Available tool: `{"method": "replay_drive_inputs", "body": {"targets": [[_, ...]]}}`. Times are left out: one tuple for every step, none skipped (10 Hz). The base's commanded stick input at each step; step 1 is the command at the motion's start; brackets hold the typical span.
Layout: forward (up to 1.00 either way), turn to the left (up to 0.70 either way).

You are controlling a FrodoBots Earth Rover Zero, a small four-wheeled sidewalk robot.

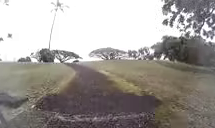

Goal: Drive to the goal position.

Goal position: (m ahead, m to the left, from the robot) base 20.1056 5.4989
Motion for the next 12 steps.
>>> {"method": "replay_drive_inputs", "body": {"targets": [[0.7, 0.0], [0.7, 0.0], [0.7, 0.0], [0.7, 0.0], [0.7, 0.0], [0.7, 0.0], [0.7, 0.0], [0.7, 0.0], [0.7, 0.0], [0.7, 0.0], [0.7, 0.0], [0.7, 0.0]]}}
